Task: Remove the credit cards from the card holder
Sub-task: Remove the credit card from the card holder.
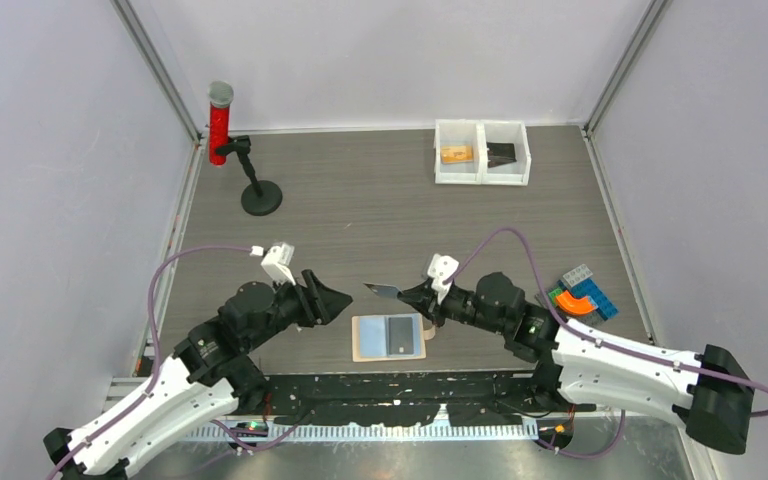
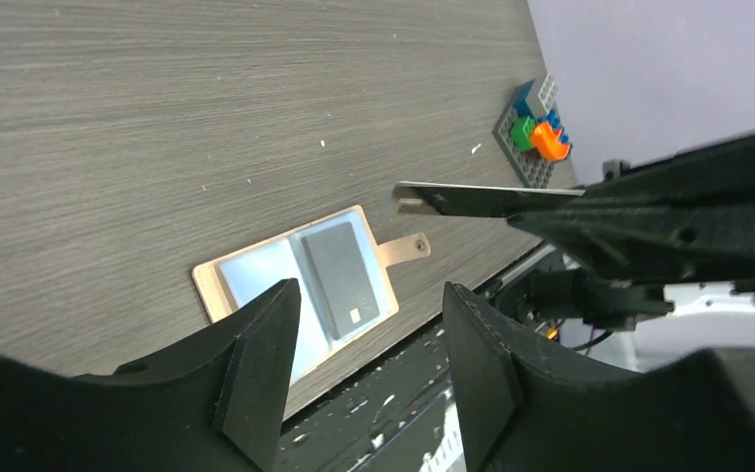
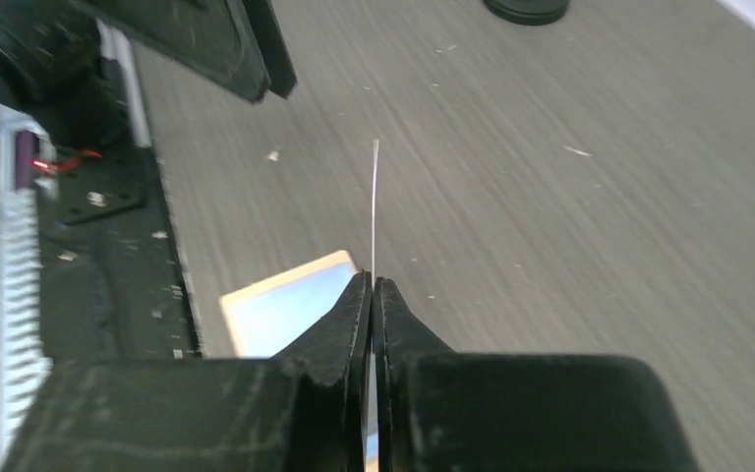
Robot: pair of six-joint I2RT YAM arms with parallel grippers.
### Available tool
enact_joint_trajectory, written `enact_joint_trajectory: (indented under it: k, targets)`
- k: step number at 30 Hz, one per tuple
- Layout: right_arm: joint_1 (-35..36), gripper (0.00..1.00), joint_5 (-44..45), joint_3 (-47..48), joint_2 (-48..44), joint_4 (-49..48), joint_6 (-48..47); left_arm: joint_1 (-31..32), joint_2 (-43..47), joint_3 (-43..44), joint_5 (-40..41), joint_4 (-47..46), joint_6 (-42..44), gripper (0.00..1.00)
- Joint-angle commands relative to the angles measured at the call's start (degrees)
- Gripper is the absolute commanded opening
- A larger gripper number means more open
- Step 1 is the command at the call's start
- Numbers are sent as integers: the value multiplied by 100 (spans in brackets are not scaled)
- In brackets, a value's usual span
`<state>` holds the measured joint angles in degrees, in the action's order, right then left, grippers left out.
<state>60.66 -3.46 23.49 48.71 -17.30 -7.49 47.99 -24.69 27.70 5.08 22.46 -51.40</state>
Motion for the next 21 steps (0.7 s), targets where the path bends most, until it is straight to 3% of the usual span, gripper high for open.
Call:
enact_joint_trajectory:
  k: [1, 7, 13, 21]
  targets:
    - [-497, 5, -1783, 769, -55, 772, 1392, -9, -138, 342, -453, -147, 874, 58]
    - [-821, 5, -2914, 1123, 87, 911, 2335, -9, -345, 498, -1141, -284, 1187, 58]
    - [-922, 7, -3372, 1149, -8, 911, 2647, -9, -334, 57, -2090, -1383, 888, 56]
    - [-1162, 11, -3919, 1039, 159, 468, 3121, -4, -278, -422, -2555, -2496, 374, 28]
